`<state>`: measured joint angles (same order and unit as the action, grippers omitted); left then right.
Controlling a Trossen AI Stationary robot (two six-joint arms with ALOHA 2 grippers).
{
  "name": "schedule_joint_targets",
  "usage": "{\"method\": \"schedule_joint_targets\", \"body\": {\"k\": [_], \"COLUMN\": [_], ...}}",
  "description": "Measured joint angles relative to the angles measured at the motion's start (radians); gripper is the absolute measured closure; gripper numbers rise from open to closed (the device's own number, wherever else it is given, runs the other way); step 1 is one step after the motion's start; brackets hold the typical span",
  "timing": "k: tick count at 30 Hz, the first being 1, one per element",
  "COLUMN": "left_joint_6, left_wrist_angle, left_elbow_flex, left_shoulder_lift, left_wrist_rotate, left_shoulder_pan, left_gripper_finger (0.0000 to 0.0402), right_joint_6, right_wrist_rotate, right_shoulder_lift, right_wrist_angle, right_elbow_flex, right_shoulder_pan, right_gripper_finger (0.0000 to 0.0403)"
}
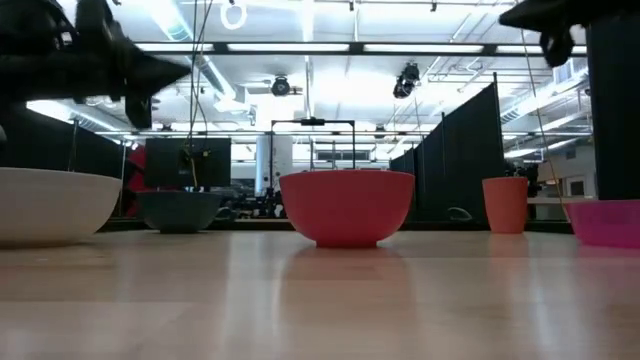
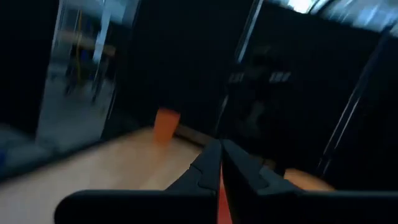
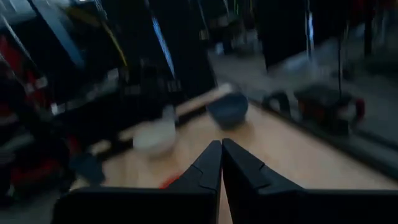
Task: Nest bowls inside each other
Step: Move the yellow bowl to the center
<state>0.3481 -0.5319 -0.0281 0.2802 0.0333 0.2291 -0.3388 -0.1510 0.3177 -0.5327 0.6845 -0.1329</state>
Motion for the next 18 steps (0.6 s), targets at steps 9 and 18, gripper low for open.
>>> {"method": "schedule_joint_targets", "body": {"k": [9,18], "left_joint_6": [-0.036,-0.050], "left_wrist_angle": [0.229,0.389], "left_elbow_flex": [-0.195,-0.355], "left_shoulder_lift": [0.065,0.189], "left_wrist_rotate": [0.000,-0.024], "left_shoulder_pan": [0.000,-0.001], "left_gripper_finger": [0.0402,0.0402], "right_joint_6": [-0.038,-0.091], "right_wrist_rotate": [0.075,0.135], "right_shoulder_lift": [0.091,0.132], "right_wrist_angle": [-0.183,-0.260], "right_elbow_flex": [0.113,0.114], "right_shoulder_pan": [0.000,0.000], "right_gripper_finger": [0.0403,0.0403]}}
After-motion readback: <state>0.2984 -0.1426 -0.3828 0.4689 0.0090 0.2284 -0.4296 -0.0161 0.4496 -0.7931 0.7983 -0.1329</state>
